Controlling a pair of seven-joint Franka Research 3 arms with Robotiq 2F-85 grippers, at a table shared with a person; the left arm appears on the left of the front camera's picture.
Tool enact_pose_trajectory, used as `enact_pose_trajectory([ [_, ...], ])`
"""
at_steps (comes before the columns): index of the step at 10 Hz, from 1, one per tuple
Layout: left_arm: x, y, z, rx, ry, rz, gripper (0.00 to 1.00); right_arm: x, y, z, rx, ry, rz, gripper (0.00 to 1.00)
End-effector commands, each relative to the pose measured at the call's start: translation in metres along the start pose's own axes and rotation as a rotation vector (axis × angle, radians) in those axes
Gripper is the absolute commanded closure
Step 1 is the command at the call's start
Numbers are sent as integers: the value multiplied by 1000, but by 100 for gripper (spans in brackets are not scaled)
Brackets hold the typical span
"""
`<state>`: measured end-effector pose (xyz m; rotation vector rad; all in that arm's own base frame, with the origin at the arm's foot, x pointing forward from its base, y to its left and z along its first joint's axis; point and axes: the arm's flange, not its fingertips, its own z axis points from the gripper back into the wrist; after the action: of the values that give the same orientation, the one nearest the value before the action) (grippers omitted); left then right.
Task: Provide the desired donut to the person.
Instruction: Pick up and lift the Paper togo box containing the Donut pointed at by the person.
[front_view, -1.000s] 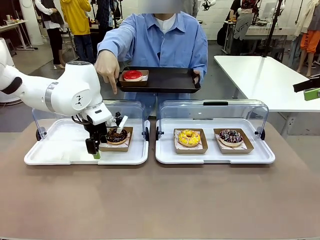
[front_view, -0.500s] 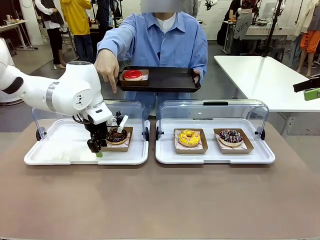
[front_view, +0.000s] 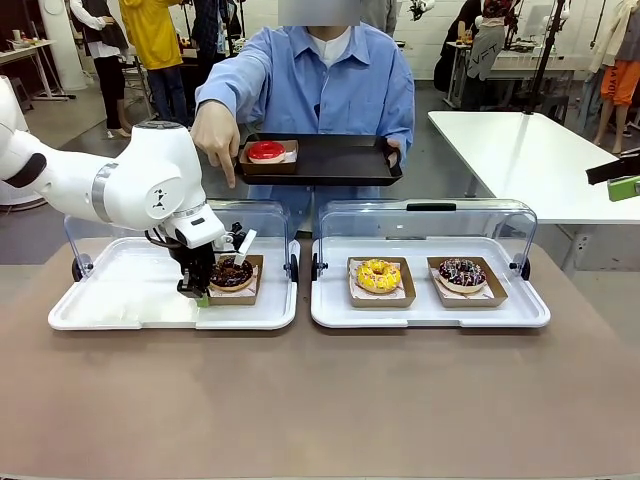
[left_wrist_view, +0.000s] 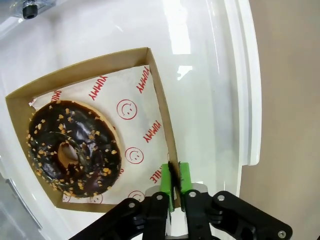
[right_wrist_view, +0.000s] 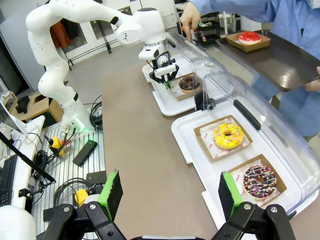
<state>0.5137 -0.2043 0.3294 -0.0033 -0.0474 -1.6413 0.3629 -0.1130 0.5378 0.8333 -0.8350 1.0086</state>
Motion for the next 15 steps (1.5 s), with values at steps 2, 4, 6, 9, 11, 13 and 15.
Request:
enact_pose_trajectory([
  [2,-2,0,5,3,0,-13,100,0,0,0,5,-19,10,0],
  [4,-2,-7,10,-20,7,-19,100,0,0,0,5,-19,10,0],
  [6,2,-19,26,-79,10,-61,100,0,0,0,5,-19,10,0],
  [9,13,-60,86,-140,12,-73,100,0,0,0,5,-19,10,0],
  [11,16,-83,127,-100,23,-64,100,0,0,0,5,-19,10,0],
  [13,24,-99,172,-58,51,-96,100,0,0,0,5,-19,10,0],
  [15,33,-114,202,-42,69,-80,100,0,0,0,5,-19,10,0],
])
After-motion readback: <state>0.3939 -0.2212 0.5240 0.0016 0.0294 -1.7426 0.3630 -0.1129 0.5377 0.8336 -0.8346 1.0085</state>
